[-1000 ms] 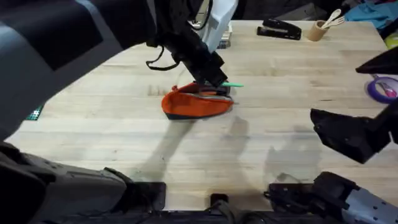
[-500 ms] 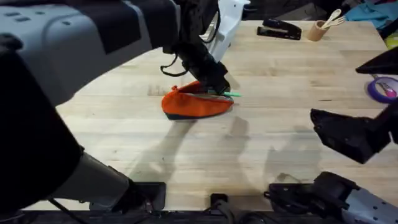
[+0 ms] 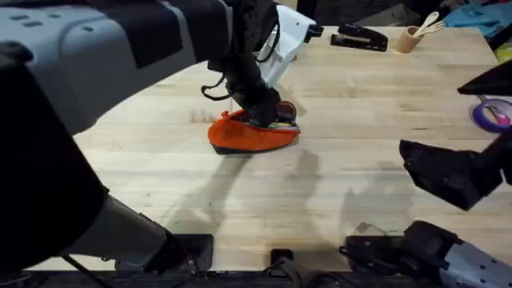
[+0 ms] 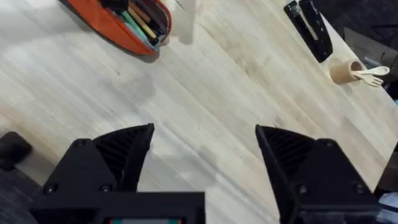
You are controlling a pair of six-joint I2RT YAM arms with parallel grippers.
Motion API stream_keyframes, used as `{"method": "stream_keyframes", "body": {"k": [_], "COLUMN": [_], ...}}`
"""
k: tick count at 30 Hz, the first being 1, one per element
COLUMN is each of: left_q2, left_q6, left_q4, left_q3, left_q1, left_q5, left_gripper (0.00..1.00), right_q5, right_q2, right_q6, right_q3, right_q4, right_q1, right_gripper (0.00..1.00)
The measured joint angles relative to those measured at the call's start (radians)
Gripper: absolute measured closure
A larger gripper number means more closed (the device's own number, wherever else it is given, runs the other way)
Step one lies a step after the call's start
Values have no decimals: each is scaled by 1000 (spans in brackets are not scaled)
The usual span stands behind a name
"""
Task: Unzip the bag, pick up the pens from the table one at a time and place them inside, then zip the bag closed.
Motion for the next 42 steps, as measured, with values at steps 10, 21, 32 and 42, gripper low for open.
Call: {"method": "stream_keyframes", "body": {"k": [10, 21, 32, 42], "left_q2": [0, -2, -179, -260], "left_q6": [12, 14, 24, 183], "left_q4": [27, 27, 18, -88], "left_q3": [0, 0, 0, 0], "left_q1": [0, -1, 106, 276], "left_q5": [-29, -28, -27, 48], "left_gripper": [251, 9, 7, 5], "right_q5": [0, 0, 0, 0], "right_q2": [0, 0, 0, 0], "right_q6": [0, 0, 0, 0], "right_q3": [0, 0, 0, 0], "right_q4": [0, 0, 1, 37], "right_q1": [0, 0, 0, 0], "right_gripper": [4, 4, 4, 3]}}
